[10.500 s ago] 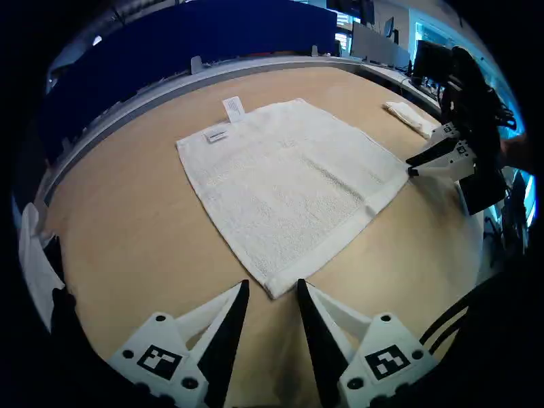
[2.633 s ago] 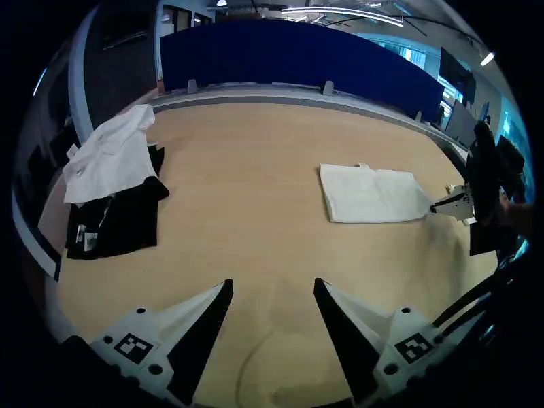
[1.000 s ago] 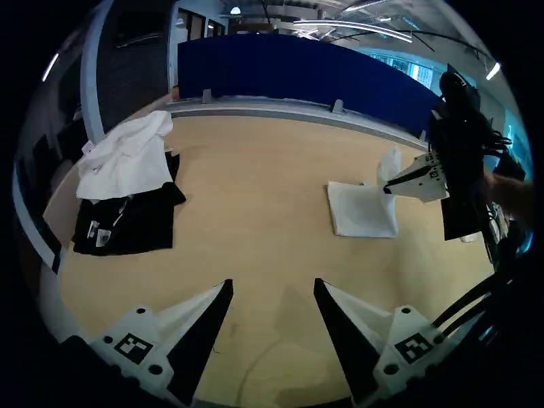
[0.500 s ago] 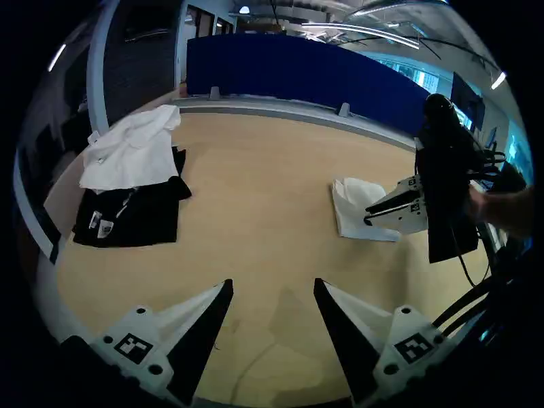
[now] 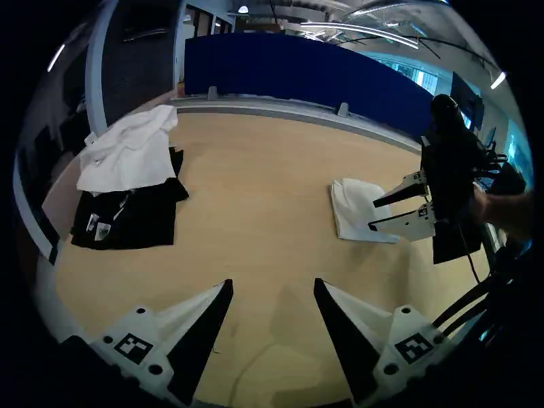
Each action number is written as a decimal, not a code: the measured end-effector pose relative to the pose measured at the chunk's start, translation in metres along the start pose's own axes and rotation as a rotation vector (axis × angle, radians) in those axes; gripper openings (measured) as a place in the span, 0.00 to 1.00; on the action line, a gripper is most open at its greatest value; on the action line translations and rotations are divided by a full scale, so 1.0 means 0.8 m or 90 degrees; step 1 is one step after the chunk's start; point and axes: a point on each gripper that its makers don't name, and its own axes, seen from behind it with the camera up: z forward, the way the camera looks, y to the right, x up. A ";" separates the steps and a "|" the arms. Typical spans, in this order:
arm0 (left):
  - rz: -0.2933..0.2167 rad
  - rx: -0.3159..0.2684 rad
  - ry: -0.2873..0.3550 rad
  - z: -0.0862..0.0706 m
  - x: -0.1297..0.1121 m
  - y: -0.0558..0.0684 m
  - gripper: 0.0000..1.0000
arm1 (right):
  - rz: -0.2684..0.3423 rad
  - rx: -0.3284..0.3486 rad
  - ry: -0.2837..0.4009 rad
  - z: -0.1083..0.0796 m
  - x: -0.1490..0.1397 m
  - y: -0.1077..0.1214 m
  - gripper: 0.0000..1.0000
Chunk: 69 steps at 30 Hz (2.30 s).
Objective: Fold towel
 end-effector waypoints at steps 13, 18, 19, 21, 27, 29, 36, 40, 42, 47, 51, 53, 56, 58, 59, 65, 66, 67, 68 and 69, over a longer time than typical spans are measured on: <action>0.005 -0.003 -0.002 0.009 0.003 0.005 0.88 | 0.028 -0.028 -0.011 -0.025 -0.040 0.018 0.82; 0.009 -0.004 -0.002 0.011 0.006 0.007 0.88 | 0.041 -0.041 -0.021 -0.037 -0.064 0.024 0.82; 0.010 -0.004 -0.002 0.011 0.006 0.008 0.88 | 0.043 -0.042 -0.024 -0.039 -0.070 0.024 0.82; 0.011 -0.005 -0.002 0.011 0.007 0.009 0.88 | 0.048 -0.045 -0.028 -0.043 -0.078 0.025 0.82; 0.012 -0.008 -0.002 0.011 0.009 0.013 0.88 | 0.060 -0.050 -0.033 -0.048 -0.094 0.024 0.82; 0.013 -0.009 -0.002 0.011 0.009 0.014 0.88 | 0.063 -0.050 -0.032 -0.048 -0.096 0.024 0.82; 0.014 -0.010 -0.002 0.011 0.008 0.017 0.88 | 0.062 -0.045 -0.034 -0.044 -0.099 0.018 0.78; 0.012 -0.010 -0.001 0.011 0.008 0.016 0.88 | 0.066 -0.041 -0.037 -0.040 -0.104 0.013 0.68; 0.011 -0.011 -0.001 0.011 0.008 0.015 0.88 | 0.070 -0.039 -0.040 -0.038 -0.106 0.011 0.60; 0.011 -0.010 -0.002 0.010 0.005 0.015 0.88 | 0.079 -0.040 -0.045 -0.035 -0.112 0.009 0.42; 0.012 -0.010 -0.003 0.009 0.004 0.014 0.88 | 0.082 -0.041 -0.047 -0.033 -0.115 0.008 0.28; 0.012 -0.010 -0.003 0.010 0.004 0.014 0.88 | 0.085 -0.039 -0.047 -0.033 -0.116 0.007 0.25; 0.014 -0.010 -0.002 0.010 0.004 0.015 0.88 | 0.089 -0.038 -0.046 -0.032 -0.116 0.007 0.19; 0.014 -0.011 -0.002 0.010 0.004 0.016 0.88 | 0.091 -0.039 -0.045 -0.031 -0.116 0.007 0.13; 0.014 -0.011 -0.002 0.010 0.004 0.016 0.88 | 0.092 -0.039 -0.045 -0.031 -0.116 0.007 0.11; 0.016 -0.013 -0.002 0.009 0.004 0.018 0.88 | 0.091 -0.041 -0.044 -0.032 -0.116 0.007 0.04; 0.016 -0.013 -0.002 0.009 0.004 0.019 0.88 | 0.090 -0.041 -0.043 -0.032 -0.116 0.008 0.04; 0.017 -0.013 -0.002 0.009 0.004 0.019 0.88 | 0.089 -0.042 -0.042 -0.033 -0.115 0.008 0.04; 0.017 -0.013 -0.002 0.009 0.004 0.019 0.88 | 0.088 -0.042 -0.041 -0.033 -0.114 0.008 0.03; 0.018 -0.014 -0.002 0.009 0.005 0.020 0.88 | 0.087 -0.043 -0.039 -0.034 -0.113 0.009 0.03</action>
